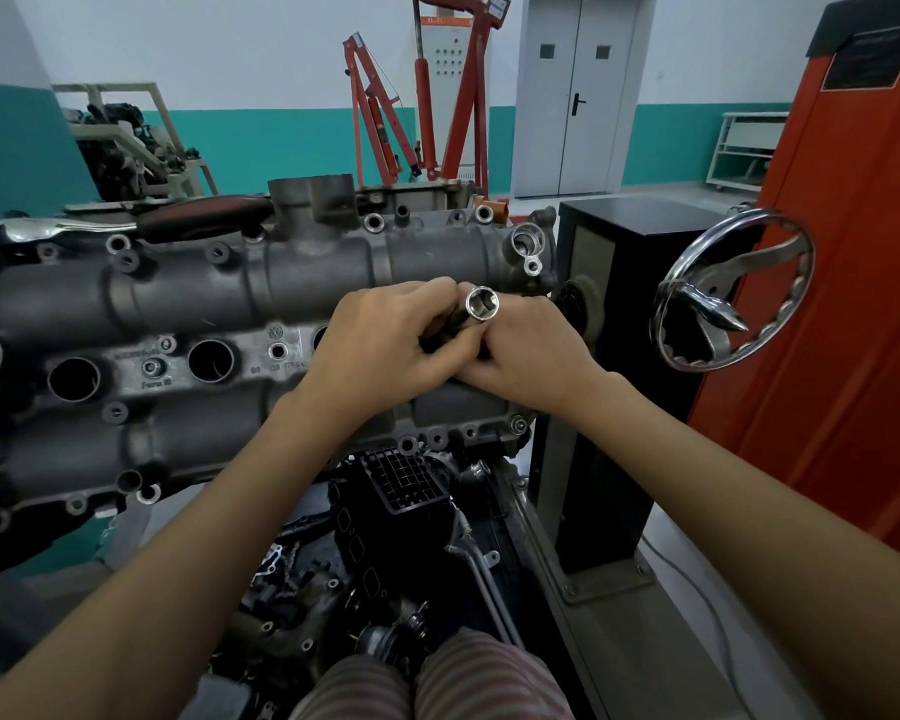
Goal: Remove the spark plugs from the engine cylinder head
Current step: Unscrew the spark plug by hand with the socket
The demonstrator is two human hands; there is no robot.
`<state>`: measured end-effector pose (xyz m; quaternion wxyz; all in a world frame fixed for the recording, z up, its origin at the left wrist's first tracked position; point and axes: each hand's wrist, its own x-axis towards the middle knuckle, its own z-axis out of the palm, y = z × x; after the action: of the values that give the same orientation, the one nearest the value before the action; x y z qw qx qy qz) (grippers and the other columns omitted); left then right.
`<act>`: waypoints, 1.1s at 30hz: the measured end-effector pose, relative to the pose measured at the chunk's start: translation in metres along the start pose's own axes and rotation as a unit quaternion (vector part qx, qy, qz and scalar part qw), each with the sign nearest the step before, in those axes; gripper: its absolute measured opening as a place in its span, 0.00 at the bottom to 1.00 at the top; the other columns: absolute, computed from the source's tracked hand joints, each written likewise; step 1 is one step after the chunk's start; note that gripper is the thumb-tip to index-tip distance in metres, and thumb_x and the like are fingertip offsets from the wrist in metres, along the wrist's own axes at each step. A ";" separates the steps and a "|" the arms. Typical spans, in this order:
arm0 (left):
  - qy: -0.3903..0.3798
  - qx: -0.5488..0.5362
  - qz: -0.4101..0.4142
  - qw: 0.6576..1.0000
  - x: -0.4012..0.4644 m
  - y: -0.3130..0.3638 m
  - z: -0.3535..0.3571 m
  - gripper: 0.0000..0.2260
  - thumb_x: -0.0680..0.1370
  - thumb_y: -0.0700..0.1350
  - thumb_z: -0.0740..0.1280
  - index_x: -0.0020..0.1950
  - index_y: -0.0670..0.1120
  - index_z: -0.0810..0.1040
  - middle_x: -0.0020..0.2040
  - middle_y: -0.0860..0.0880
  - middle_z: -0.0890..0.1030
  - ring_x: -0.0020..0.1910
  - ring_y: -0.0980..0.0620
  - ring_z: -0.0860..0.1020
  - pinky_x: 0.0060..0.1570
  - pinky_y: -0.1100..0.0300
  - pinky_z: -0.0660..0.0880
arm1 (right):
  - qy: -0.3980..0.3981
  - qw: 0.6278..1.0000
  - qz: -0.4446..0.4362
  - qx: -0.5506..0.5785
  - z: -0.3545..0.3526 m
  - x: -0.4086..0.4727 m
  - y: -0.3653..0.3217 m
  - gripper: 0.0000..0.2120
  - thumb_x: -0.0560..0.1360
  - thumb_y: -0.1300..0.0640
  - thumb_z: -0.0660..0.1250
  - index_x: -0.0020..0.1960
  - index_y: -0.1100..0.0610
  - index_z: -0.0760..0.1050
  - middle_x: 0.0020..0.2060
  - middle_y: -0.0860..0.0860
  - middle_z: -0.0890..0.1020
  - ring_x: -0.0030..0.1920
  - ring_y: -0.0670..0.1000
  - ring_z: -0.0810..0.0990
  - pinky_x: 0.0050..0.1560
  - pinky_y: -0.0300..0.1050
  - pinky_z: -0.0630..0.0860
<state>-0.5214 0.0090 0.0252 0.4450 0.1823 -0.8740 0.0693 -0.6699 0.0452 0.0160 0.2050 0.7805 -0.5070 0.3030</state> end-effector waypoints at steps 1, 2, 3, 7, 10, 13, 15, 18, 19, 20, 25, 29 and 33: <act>-0.001 0.000 0.000 1.000 0.000 0.000 0.000 0.17 0.75 0.52 0.59 0.33 0.41 0.71 0.28 0.52 0.69 0.26 0.48 0.71 0.26 0.51 0.70 | 0.001 1.000 0.001 0.001 0.000 0.000 0.000 0.14 0.73 0.51 0.64 0.48 0.62 0.73 0.37 0.53 0.80 0.36 0.55 0.79 0.32 0.46 0.72; -0.001 -0.001 0.002 1.000 0.000 0.000 0.000 0.16 0.75 0.52 0.59 0.33 0.41 0.70 0.28 0.53 0.69 0.26 0.48 0.71 0.25 0.52 0.70 | 0.003 1.000 0.001 0.002 0.000 0.000 -0.001 0.14 0.73 0.51 0.64 0.48 0.62 0.73 0.37 0.53 0.80 0.36 0.55 0.79 0.32 0.46 0.72; -0.001 -0.004 0.006 1.000 0.000 0.000 0.000 0.16 0.75 0.51 0.59 0.34 0.42 0.70 0.28 0.53 0.69 0.26 0.48 0.71 0.25 0.52 0.70 | 0.006 1.000 0.001 0.003 0.000 0.000 -0.001 0.15 0.72 0.49 0.63 0.48 0.62 0.74 0.36 0.53 0.80 0.36 0.55 0.79 0.32 0.46 0.71; 0.004 -0.003 0.023 1.000 0.000 -0.002 0.001 0.16 0.77 0.50 0.60 0.35 0.40 0.74 0.29 0.49 0.74 0.27 0.48 0.73 0.25 0.51 0.71 | 0.030 1.000 -0.007 0.007 0.000 0.000 -0.001 0.19 0.70 0.45 0.55 0.41 0.60 0.74 0.30 0.52 0.78 0.30 0.53 0.77 0.26 0.39 0.64; 0.005 0.014 0.018 1.000 -0.001 -0.005 0.002 0.21 0.77 0.53 0.58 0.34 0.38 0.76 0.28 0.46 0.75 0.26 0.46 0.74 0.25 0.49 0.71 | 0.054 0.998 -0.008 0.010 0.001 -0.001 -0.001 0.17 0.69 0.46 0.57 0.33 0.58 0.74 0.23 0.51 0.75 0.24 0.51 0.73 0.24 0.33 0.54; 0.009 0.019 0.012 1.000 -0.002 -0.006 0.003 0.24 0.77 0.56 0.58 0.34 0.38 0.78 0.27 0.46 0.76 0.27 0.46 0.74 0.26 0.49 0.71 | 0.060 0.998 0.002 0.003 0.004 0.000 0.000 0.17 0.70 0.48 0.57 0.33 0.58 0.76 0.24 0.52 0.77 0.24 0.54 0.75 0.26 0.37 0.60; 0.003 0.011 0.009 1.000 -0.002 -0.007 0.003 0.26 0.77 0.58 0.57 0.36 0.37 0.79 0.29 0.45 0.78 0.29 0.46 0.76 0.28 0.48 0.72 | 0.059 0.998 -0.002 -0.005 0.004 0.000 0.000 0.18 0.70 0.48 0.56 0.36 0.59 0.78 0.25 0.53 0.78 0.26 0.55 0.76 0.27 0.38 0.62; 0.004 0.009 0.015 1.000 -0.001 -0.006 0.002 0.25 0.77 0.57 0.57 0.38 0.37 0.80 0.31 0.45 0.79 0.30 0.47 0.77 0.28 0.49 0.73 | 0.046 0.999 -0.016 -0.011 0.002 0.000 -0.001 0.19 0.71 0.47 0.55 0.40 0.60 0.78 0.28 0.53 0.79 0.27 0.54 0.77 0.28 0.38 0.61; 0.012 0.013 0.017 1.000 -0.001 -0.004 0.002 0.23 0.77 0.55 0.58 0.36 0.37 0.78 0.29 0.46 0.78 0.28 0.47 0.76 0.27 0.49 0.72 | 0.043 0.999 -0.021 -0.012 0.001 0.000 -0.001 0.19 0.71 0.47 0.55 0.40 0.61 0.77 0.29 0.53 0.79 0.27 0.54 0.77 0.28 0.37 0.61; 0.022 0.018 0.015 0.999 -0.001 -0.003 0.001 0.21 0.77 0.54 0.59 0.35 0.38 0.77 0.28 0.46 0.76 0.26 0.47 0.74 0.25 0.50 0.71 | 0.035 0.999 -0.020 -0.011 0.001 0.000 -0.001 0.19 0.71 0.47 0.55 0.40 0.61 0.76 0.29 0.53 0.79 0.27 0.54 0.77 0.29 0.38 0.61; 0.043 0.017 0.012 0.999 -0.001 0.001 0.001 0.15 0.75 0.49 0.61 0.31 0.42 0.71 0.25 0.50 0.72 0.24 0.52 0.68 0.22 0.58 0.67 | 0.016 1.000 0.002 0.004 0.004 0.000 0.001 0.21 0.70 0.43 0.52 0.41 0.60 0.72 0.31 0.51 0.77 0.29 0.53 0.76 0.28 0.39 0.62; 0.047 0.029 0.021 0.998 -0.002 -0.002 0.003 0.17 0.75 0.48 0.62 0.29 0.41 0.71 0.24 0.48 0.72 0.22 0.51 0.68 0.23 0.60 0.64 | 0.030 1.000 -0.006 0.006 0.002 0.000 0.000 0.13 0.70 0.45 0.56 0.33 0.53 0.63 0.24 0.51 0.75 0.24 0.51 0.72 0.24 0.34 0.54; 0.043 0.028 0.020 0.998 -0.002 -0.005 0.004 0.21 0.76 0.51 0.62 0.29 0.39 0.72 0.23 0.47 0.72 0.22 0.50 0.69 0.22 0.58 0.65 | 0.052 0.999 -0.004 -0.013 0.003 0.000 0.000 0.17 0.70 0.48 0.57 0.31 0.58 0.72 0.23 0.53 0.76 0.23 0.55 0.74 0.26 0.37 0.58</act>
<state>-0.5212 0.0041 0.0213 0.4752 0.1737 -0.8555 0.1102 -0.6687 0.0431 0.0136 0.2424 0.7629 -0.4962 0.3362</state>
